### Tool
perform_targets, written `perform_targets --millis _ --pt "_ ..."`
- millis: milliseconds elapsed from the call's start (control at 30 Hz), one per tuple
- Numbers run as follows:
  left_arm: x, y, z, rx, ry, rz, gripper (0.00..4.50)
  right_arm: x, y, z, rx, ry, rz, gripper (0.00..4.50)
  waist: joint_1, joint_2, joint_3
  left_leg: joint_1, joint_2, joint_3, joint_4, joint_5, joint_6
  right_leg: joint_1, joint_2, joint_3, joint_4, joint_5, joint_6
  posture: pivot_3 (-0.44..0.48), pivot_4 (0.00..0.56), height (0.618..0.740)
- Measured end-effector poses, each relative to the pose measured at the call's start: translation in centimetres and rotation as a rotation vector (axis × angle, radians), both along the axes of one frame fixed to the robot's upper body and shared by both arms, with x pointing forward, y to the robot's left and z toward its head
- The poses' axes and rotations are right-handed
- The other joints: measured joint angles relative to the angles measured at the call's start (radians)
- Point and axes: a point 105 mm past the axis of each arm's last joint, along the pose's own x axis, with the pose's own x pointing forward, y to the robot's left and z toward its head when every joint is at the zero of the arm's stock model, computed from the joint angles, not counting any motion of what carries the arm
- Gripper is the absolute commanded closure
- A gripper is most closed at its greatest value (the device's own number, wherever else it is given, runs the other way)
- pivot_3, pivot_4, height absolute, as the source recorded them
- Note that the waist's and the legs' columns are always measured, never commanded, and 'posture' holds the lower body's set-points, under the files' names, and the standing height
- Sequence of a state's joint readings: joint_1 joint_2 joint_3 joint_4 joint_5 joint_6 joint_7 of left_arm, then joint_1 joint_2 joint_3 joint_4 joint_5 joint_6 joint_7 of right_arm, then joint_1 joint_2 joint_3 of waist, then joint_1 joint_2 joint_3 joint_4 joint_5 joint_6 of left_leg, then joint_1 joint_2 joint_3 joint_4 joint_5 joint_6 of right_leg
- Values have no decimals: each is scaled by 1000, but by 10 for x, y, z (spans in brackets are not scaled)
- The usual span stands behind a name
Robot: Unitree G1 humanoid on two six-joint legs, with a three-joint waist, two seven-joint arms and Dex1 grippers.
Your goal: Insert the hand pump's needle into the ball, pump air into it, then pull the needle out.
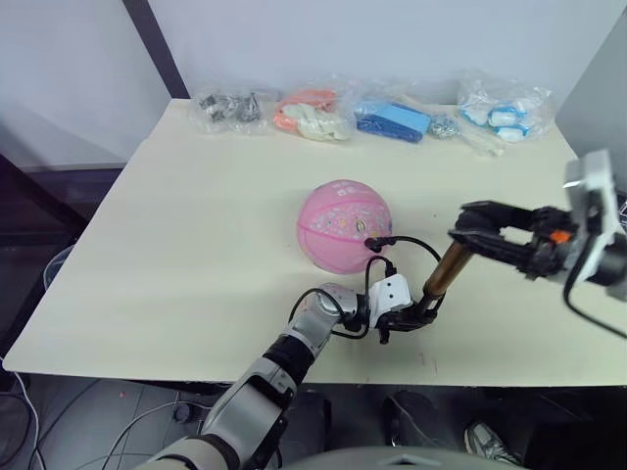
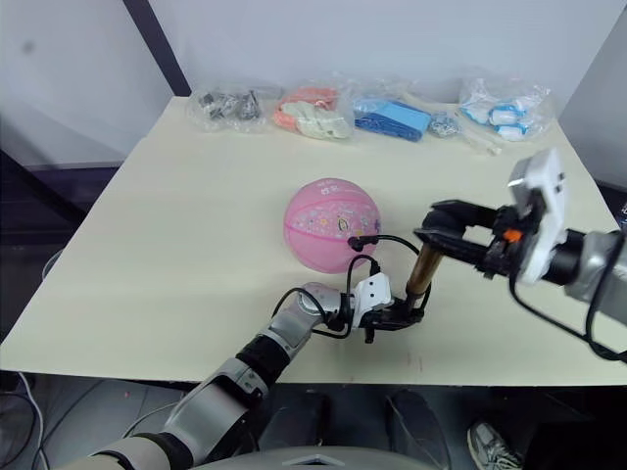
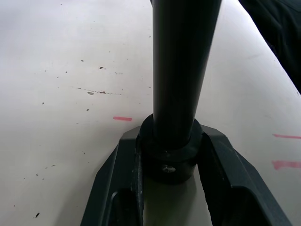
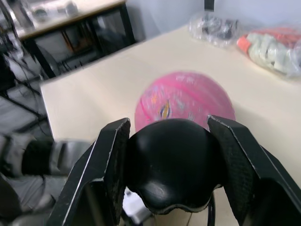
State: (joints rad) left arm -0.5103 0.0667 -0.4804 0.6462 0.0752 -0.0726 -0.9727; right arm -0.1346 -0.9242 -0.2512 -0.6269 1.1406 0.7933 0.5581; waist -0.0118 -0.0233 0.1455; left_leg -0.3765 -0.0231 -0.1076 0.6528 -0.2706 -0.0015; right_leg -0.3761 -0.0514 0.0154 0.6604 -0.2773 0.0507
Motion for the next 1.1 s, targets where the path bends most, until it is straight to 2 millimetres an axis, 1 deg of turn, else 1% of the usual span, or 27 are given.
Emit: perform_targets --millis 33,100,133,333,533,567,633,700,800,900,933,1000,1100 --pt "0 0 0 0 0 0 3403 0 0 -2 -5 -3 -3 2201 0 0 0 0 0 0 0 0 0 0 0 0 0 0 0 0 150 740" --pt "0 1 -1 4 2 2 3403 1 3 -16 -3 -2 -17 2201 0 -3 -2 1 0 0 0 0 0 0 1 0 0 0 0 0 150 740" --pt "0 2 -1 5 2 3 3403 1 6 -26 0 6 -19 2201 -1 -4 -3 1 1 0 0 0 0 0 1 0 0 0 0 0 150 740" --pt "0 2 -1 6 2 6 3403 1 10 -51 -35 13 -39 2201 -2 -3 -5 2 1 0 0 0 0 1 1 1 0 0 0 0 150 740" --pt "0 2 -1 6 2 5 3403 1 11 -52 -39 -8 -37 2201 -2 -3 -4 2 1 0 0 0 0 1 1 1 0 0 0 0 150 740" --pt "0 2 -1 6 1 4 3403 2 10 -49 -32 -15 -37 2201 -2 -3 -4 2 1 0 0 0 0 1 1 1 0 0 0 0 150 740" --pt "0 2 -1 6 1 3 3403 2 8 -47 -28 -5 -39 2201 -1 -3 -4 1 1 0 0 0 0 1 1 1 0 0 0 0 150 740" --pt "1 1 1 5 -3 -1 3403 2 2 -42 -40 15 -31 2201 -1 -1 -2 0 0 0 0 0 0 0 0 1 0 0 0 0 150 740" --pt "1 0 2 2 -4 -5 3403 2 -1 -32 -35 28 -16 2201 0 1 -1 -1 0 0 0 0 0 -1 0 0 -1 0 -1 0 150 740" --pt "0 -2 2 -3 -4 -10 3403 -1 -8 -1 -19 -2 14 2201 2 5 3 -2 -1 0 0 0 0 -1 -2 0 -1 0 0 0 150 740" --pt "0 -2 2 -3 -4 -10 3403 -1 -8 1 -18 -6 16 2201 2 4 3 -2 -1 0 0 0 0 -1 -2 0 -1 0 0 0 150 740" --pt "0 -2 2 -5 -3 -11 3403 -5 -12 24 11 -30 36 2201 3 4 3 -2 -1 -1 0 0 0 -1 -2 -1 -2 0 0 0 150 740" --pt "0 -2 2 -6 -4 -11 3403 -7 -18 42 12 -38 46 2201 3 5 3 -2 -1 0 0 0 0 -1 -2 -1 -2 0 -1 0 150 740"
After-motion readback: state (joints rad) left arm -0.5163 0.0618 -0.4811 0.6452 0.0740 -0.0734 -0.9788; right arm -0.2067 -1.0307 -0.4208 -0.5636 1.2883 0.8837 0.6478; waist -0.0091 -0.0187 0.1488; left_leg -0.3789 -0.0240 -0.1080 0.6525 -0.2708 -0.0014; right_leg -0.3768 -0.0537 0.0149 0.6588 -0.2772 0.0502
